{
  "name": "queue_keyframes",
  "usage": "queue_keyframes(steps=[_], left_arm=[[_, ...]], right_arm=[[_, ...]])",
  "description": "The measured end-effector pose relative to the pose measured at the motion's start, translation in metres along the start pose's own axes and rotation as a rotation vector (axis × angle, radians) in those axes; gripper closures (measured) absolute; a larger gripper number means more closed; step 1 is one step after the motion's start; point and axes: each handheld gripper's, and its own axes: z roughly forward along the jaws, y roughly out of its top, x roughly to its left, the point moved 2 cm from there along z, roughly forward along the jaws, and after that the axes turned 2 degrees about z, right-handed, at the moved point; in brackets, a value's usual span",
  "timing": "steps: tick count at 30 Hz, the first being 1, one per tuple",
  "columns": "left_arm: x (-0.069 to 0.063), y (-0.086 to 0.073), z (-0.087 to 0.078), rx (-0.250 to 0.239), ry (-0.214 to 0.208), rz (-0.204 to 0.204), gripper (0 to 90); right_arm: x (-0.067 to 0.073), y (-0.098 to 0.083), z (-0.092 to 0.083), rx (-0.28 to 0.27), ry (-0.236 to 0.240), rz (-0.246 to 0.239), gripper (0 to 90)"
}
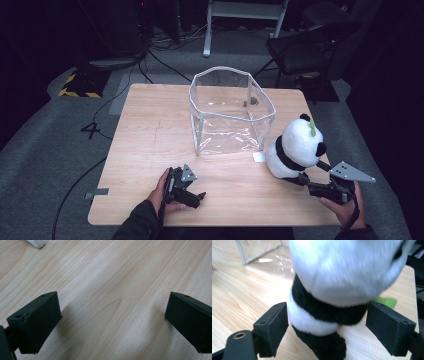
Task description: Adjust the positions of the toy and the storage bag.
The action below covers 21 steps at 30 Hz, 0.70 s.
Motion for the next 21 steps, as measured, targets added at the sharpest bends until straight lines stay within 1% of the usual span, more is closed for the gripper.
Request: queue_keyframes(steps=[4,6,10,12,15,19,21], left_arm=[[0.0,0.0,0.0,0.0,0.0,0.0,0.5],[0.0,0.0,0.0,0.0,0.0,0.0,0.5],[0.0,0.0,0.0,0.0,0.0,0.0,0.5],[0.0,0.0,0.0,0.0,0.0,-0.001,0.5],[0.0,0.0,0.0,0.0,0.0,0.0,0.5],[0.0,0.0,0.0,0.0,-0.001,0.0,0.5],[0.0,0.0,0.0,0.0,-0.001,0.0,0.5]], right_arm=[[0.0,0.007,0.0,-0.004,-0.047,0.0,18.2],[-0.002,0.011,-0.001,-0.018,-0.061,0.007,18.0],[-0.004,0.025,-0.005,-0.077,-0.055,0.022,16.2],[-0.003,0.033,-0.006,-0.094,-0.048,0.019,16.2],[0.0,0.043,-0.003,-0.096,-0.068,0.015,15.7],[0.002,0.05,0.004,-0.087,-0.089,0.015,15.2],[0.001,0.053,0.008,-0.072,-0.104,0.032,14.4]])
